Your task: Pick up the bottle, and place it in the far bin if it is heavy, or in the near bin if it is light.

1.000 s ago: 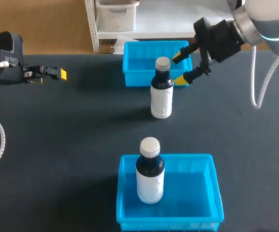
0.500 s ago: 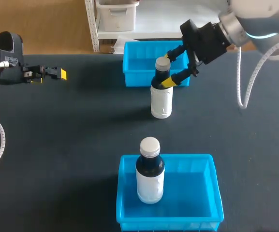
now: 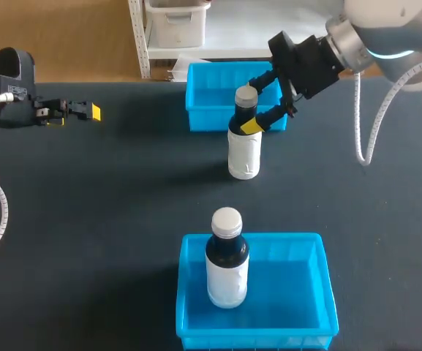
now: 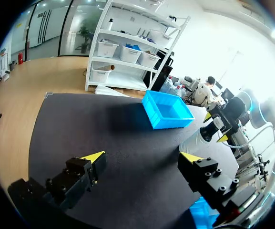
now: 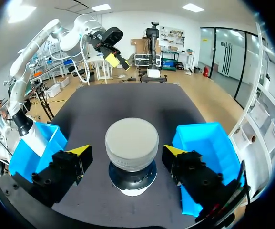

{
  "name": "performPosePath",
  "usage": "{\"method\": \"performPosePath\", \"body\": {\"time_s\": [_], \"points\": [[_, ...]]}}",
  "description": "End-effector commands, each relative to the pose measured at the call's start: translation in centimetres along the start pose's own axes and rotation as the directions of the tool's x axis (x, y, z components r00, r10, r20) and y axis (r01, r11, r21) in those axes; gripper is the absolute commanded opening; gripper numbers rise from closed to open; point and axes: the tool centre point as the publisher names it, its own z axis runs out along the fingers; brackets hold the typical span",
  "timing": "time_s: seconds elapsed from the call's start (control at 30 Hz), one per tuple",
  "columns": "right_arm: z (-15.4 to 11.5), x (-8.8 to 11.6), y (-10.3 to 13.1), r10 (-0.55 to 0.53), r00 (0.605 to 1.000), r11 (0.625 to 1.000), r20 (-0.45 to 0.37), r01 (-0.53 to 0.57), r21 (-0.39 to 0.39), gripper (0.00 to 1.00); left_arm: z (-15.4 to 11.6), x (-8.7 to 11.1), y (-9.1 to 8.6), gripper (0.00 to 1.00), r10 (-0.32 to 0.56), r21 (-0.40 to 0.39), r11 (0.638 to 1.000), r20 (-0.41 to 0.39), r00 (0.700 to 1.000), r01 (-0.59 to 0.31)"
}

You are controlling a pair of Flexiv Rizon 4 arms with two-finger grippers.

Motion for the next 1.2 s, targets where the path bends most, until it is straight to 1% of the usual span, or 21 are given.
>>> {"method": "performPosePath", "body": {"time_s": [0.03, 0.17, 0.2, 0.33, 0.4, 0.5, 0.57, 0.73, 0.8, 0.83, 0.87, 0.9, 0.93, 1.1, 1.2], "points": [[0.2, 0.2, 0.0, 0.002, 1.000, 1.000, 0.005, -0.002, 0.000, 0.91, 0.0, 0.0, 0.0, 1.00, 0.000, 0.000, 1.000, 0.000, 1.000, 0.000], [0.3, 0.2, 0.0, 0.004, 1.000, 1.000, 0.007, -0.004, -0.002, 0.82, 0.0, 0.0, 0.0, 1.00, 0.000, 0.000, 1.000, 0.000, 1.000, 0.000], [0.4, 0.2, 0.0, 0.004, 1.000, 1.000, 0.007, -0.004, -0.003, 0.82, 0.0, 0.0, 0.0, 1.00, 0.000, 0.000, 1.000, 0.000, 1.000, 0.000], [0.4, 0.1, -0.1, 0.003, 1.000, 1.000, 0.011, -0.003, -0.002, 0.75, 0.0, 0.0, 0.0, 1.00, 0.000, 0.000, 1.000, 0.000, 1.000, 0.000], [0.4, 0.1, -0.1, 0.002, 1.000, 1.000, 0.011, -0.002, -0.002, 0.67, 0.0, 0.0, 0.0, 1.00, 0.000, 0.000, 1.000, 0.000, 1.000, 0.000], [0.5, 0.0, -0.2, 0.001, 1.000, 1.000, 0.012, -0.001, -0.003, 0.62, 0.0, 0.0, 0.0, 1.00, 0.000, 0.000, 1.000, 0.000, 1.000, 0.000], [0.5, 0.0, -0.2, 0.000, 1.000, 1.000, 0.014, 0.000, -0.002, 0.55, 0.0, 0.0, 0.0, 1.00, 0.000, 0.000, 1.000, 0.000, 1.000, 0.000], [0.5, 0.0, -0.2, -0.002, 1.000, 1.000, 0.015, 0.002, -0.001, 0.46, 0.0, 0.0, 0.0, 1.00, 0.000, 0.000, 1.000, 0.000, 1.000, 0.000], [0.5, 0.0, -0.2, -0.003, 1.000, 1.000, 0.016, 0.003, 0.001, 0.38, 0.0, 0.0, 0.0, 1.00, 0.000, 0.000, 1.000, 0.000, 1.000, 0.000], [0.4, 0.0, -0.2, -0.003, 1.000, 1.000, 0.017, 0.003, 0.002, 0.30, 0.0, 0.0, 0.0, 1.00, 0.000, 0.000, 1.000, 0.000, 1.000, 0.000], [0.4, 0.0, -0.2, -0.003, 1.000, 1.000, 0.018, 0.003, 0.004, 0.20, 0.0, 0.0, 0.0, 1.00, 0.000, 0.000, 1.000, 0.000, 1.000, 0.000], [0.3, 0.0, -0.1, -0.004, 1.000, 1.000, 0.019, 0.004, 0.007, 0.07, 0.0, 0.0, 0.0, 1.00, 0.000, 0.000, 1.000, 0.000, 1.000, 0.000], [0.2, 0.0, -0.1, -0.006, 1.000, 1.000, 0.021, 0.006, 0.009, 0.00, 0.0, 0.0, 0.0, 1.00, 0.000, 0.000, 1.000, 0.000, 1.000, 0.000], [-1.1, 0.1, -0.1, -0.011, 1.000, 0.999, 0.013, 0.010, 0.033, 0.00, 0.0, 0.0, 0.0, 1.00, 0.000, 0.000, 1.000, 0.000, 1.000, 0.000], [-2.4, 0.3, -0.2, -0.003, 1.000, 0.998, -0.001, 0.003, 0.068, 0.00, 0.0, 0.0, 0.0, 1.00, 0.000, 0.000, 1.000, 0.000, 1.000, 0.000]]}}
